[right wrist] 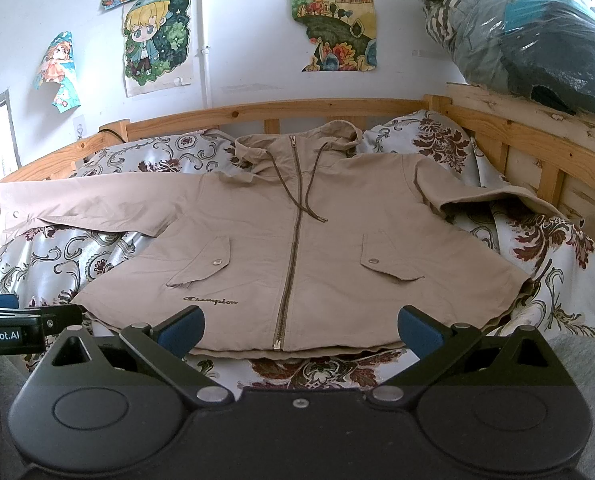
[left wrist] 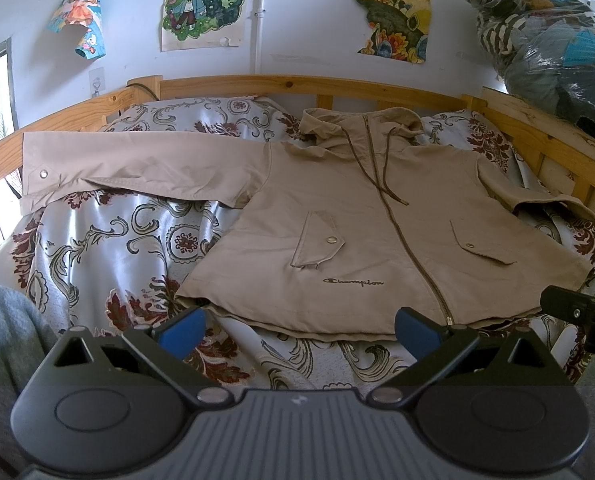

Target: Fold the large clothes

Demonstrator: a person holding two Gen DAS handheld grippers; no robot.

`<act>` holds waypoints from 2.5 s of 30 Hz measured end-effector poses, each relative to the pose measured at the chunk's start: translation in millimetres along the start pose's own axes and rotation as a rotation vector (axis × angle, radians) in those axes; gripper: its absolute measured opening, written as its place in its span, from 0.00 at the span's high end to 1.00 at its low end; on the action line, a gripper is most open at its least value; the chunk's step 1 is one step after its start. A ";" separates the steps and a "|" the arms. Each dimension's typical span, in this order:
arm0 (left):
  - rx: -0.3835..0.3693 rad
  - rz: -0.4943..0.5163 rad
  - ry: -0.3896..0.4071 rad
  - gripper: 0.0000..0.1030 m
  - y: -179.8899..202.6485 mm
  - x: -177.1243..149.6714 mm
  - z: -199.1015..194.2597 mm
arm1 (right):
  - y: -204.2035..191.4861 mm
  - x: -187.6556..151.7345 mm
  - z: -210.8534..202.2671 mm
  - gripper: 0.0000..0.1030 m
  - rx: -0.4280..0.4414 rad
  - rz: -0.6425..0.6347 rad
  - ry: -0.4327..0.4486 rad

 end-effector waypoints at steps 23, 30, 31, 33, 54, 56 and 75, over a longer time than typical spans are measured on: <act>0.010 -0.003 -0.019 0.01 -13.3 -10.7 9.4 | 0.8 -0.5 1.8 0.01 -0.001 0.001 -0.004; 0.024 0.005 -0.065 0.01 -12.2 -11.4 14.8 | -1.2 2.6 3.5 0.01 -0.015 0.010 -0.025; 0.024 0.005 -0.068 0.01 -12.1 -11.4 15.1 | 0.4 1.0 5.9 0.01 -0.019 0.015 -0.032; 0.023 0.005 -0.097 0.01 -10.3 -8.1 18.4 | 0.8 1.5 8.1 0.01 -0.024 0.021 -0.049; -0.084 0.059 -0.057 0.01 69.7 66.0 143.2 | 143.8 68.9 -7.9 0.01 -0.230 0.065 0.215; -0.063 -0.002 -0.034 0.01 60.7 49.0 152.1 | 178.5 63.3 -12.5 0.01 -0.278 0.130 0.254; -0.029 0.071 -0.239 0.01 61.9 -17.3 198.1 | 333.4 -9.4 95.4 0.45 -0.810 0.532 0.165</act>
Point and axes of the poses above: each gripper's, at about its wrist camera, not at the fingertips, and z roughly the way its jaws point, y to its right, x to its top, the point moved 1 cm from there along z, roughly the way its jaws point, and after that the axes turned 14 degrees about y, right-handed, at the moved point
